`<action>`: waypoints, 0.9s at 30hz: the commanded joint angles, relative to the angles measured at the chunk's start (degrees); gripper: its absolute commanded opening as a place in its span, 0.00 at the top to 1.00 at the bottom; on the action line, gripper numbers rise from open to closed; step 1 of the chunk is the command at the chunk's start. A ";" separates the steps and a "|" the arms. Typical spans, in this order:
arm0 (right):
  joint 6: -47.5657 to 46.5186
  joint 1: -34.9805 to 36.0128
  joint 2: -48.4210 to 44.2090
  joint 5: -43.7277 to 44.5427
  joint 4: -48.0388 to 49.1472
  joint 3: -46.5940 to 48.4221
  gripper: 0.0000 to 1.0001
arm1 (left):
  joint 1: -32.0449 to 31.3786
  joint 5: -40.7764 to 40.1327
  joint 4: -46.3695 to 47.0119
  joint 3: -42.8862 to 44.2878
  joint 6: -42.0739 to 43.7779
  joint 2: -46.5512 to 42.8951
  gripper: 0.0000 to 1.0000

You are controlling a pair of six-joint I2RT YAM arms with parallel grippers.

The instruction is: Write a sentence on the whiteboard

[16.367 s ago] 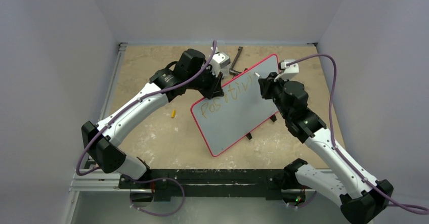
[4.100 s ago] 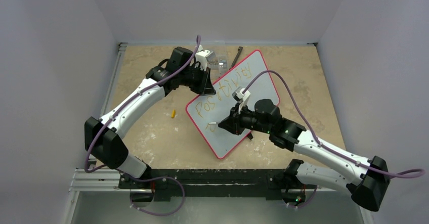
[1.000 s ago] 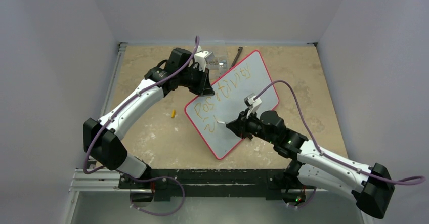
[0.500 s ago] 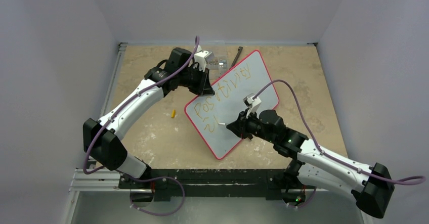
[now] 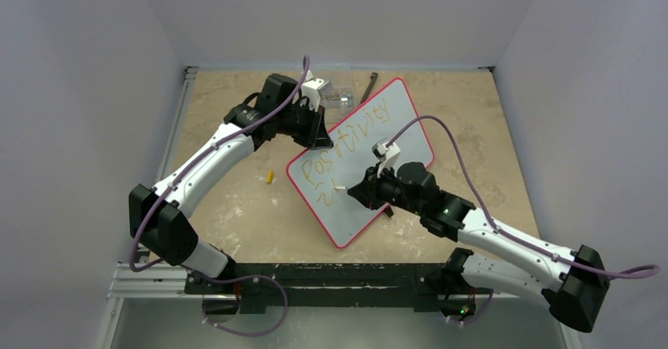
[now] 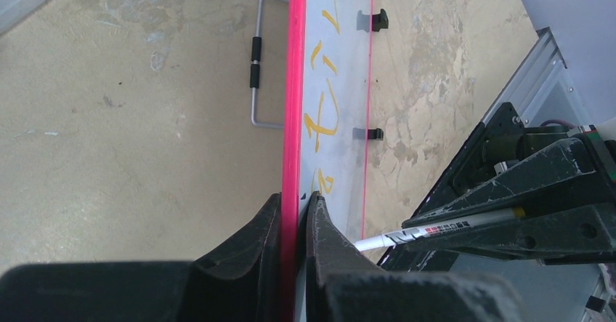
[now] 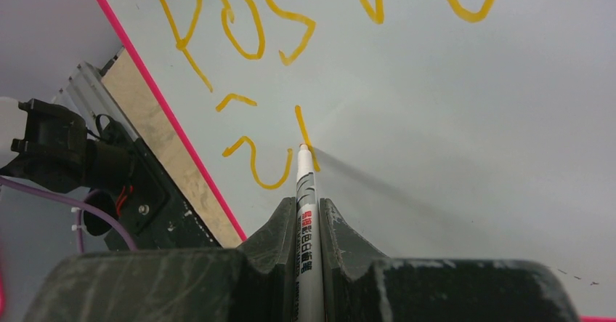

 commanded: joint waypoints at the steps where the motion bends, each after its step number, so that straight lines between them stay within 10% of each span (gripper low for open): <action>1: -1.14 -0.23 1.32 5.73 1.42 2.79 1.00 | 0.04 -8.81 -5.68 -1.10 2.96 -0.87 1.00; 27: 1.54 -0.32 -1.73 11.44 -3.28 0.13 1.00 | -0.01 -9.08 -5.64 -1.12 3.01 -1.31 1.00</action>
